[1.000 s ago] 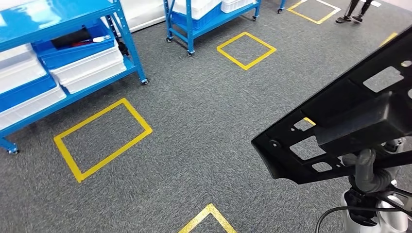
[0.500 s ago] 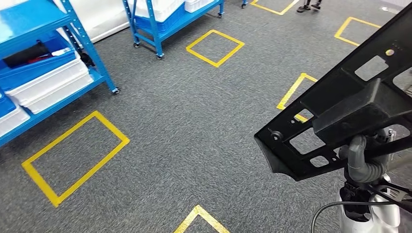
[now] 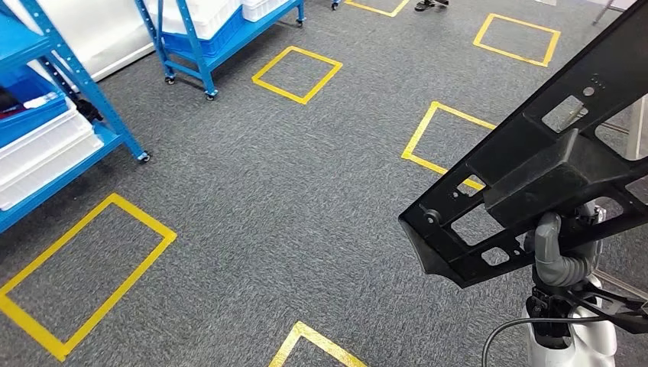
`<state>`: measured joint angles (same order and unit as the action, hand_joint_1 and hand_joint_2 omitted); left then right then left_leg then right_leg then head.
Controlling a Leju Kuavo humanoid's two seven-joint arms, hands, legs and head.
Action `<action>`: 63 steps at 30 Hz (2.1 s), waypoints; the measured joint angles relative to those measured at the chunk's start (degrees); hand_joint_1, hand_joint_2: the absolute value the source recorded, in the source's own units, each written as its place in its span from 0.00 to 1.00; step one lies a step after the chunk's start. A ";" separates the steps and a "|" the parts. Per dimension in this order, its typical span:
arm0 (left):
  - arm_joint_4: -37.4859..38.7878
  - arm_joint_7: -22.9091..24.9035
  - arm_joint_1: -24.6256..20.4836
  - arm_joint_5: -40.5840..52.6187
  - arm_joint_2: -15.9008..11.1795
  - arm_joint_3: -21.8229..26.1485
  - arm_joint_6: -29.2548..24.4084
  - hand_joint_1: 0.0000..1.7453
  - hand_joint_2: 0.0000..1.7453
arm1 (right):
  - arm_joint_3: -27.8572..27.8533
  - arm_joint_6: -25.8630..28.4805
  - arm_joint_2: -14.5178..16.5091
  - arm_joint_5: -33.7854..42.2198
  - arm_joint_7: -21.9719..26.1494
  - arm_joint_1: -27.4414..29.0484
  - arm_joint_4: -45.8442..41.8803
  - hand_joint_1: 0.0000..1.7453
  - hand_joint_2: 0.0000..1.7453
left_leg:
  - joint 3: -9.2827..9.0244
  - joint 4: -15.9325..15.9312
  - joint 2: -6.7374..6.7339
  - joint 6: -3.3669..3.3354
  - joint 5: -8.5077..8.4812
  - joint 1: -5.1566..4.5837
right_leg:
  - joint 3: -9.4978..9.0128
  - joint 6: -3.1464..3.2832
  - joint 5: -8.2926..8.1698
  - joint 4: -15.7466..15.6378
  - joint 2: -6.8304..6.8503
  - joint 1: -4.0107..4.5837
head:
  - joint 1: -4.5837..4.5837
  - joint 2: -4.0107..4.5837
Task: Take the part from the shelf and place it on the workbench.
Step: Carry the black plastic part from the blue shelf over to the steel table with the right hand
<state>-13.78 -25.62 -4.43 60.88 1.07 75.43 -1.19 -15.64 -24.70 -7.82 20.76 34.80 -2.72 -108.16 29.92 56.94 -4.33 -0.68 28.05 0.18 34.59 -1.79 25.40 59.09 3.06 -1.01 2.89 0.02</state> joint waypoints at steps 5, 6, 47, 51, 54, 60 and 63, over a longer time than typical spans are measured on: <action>0.01 0.01 -0.12 0.03 -0.04 -0.13 -0.07 0.00 1.00 | 0.01 0.00 0.14 -0.04 0.04 -0.08 0.16 1.00 1.00 | 0.09 1.56 -0.11 1.53 1.82 0.14 | -0.41 1.64 -0.29 -1.34 -1.96 0.30 | 0.00 0.00; 0.01 0.00 -0.14 0.04 -0.04 -0.19 -0.07 0.00 1.00 | 0.01 -0.01 0.19 -0.04 0.05 -0.16 0.17 1.00 1.00 | 1.07 3.90 1.11 1.74 3.32 0.29 | -0.49 1.97 -0.38 -1.48 -2.39 0.20 | 0.00 0.00; 0.23 -5.49 0.15 -4.11 -2.04 0.88 -2.96 0.00 1.00 | 13.61 2.07 3.11 -1.08 4.22 0.26 -7.38 1.00 1.00 | 2.11 2.53 7.85 1.03 0.04 0.66 | 0.06 1.70 0.06 0.10 -8.69 0.64 | 0.00 0.00; 0.23 -5.34 -0.17 -3.77 -2.30 0.94 -2.93 0.00 1.00 | 13.89 2.84 3.19 -1.29 4.33 0.33 -7.37 1.00 1.00 | 1.96 1.64 5.76 -0.67 -0.76 0.47 | 1.20 0.37 0.83 1.47 -7.84 0.44 | 0.00 0.00; 0.23 -4.16 0.23 -2.83 -2.58 0.94 -3.36 0.00 1.00 | 14.08 3.67 3.19 -0.93 4.74 0.20 -7.15 1.00 1.00 | 2.05 1.32 3.90 -1.24 -1.00 0.19 | 5.60 -0.05 5.92 10.92 -3.99 0.54 | 0.00 0.00; 0.15 -2.90 0.76 -2.20 -3.38 0.94 -3.87 0.00 1.00 | 14.12 4.95 3.17 -0.79 5.04 -0.93 -6.74 1.00 1.00 | 1.84 1.38 0.13 -1.13 -0.68 -0.43 | 1.12 0.96 1.66 3.74 -0.79 1.08 | 0.00 0.00; 0.07 -2.86 0.80 -2.23 -3.62 0.94 -3.78 0.00 1.00 | 14.14 5.11 3.14 -0.82 5.13 -1.70 -6.74 1.00 1.00 | 1.65 1.34 -1.36 -0.48 -0.45 -0.64 | -0.85 1.97 0.80 -0.59 0.06 1.92 | 0.00 0.00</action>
<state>-13.71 -28.48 -3.63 58.64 -2.55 76.37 -4.97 -1.50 -19.58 -4.68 19.94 39.92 -4.42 -114.91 31.57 58.29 -5.69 -1.16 27.60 -0.46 33.74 0.18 26.20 58.50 3.12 0.91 2.89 0.02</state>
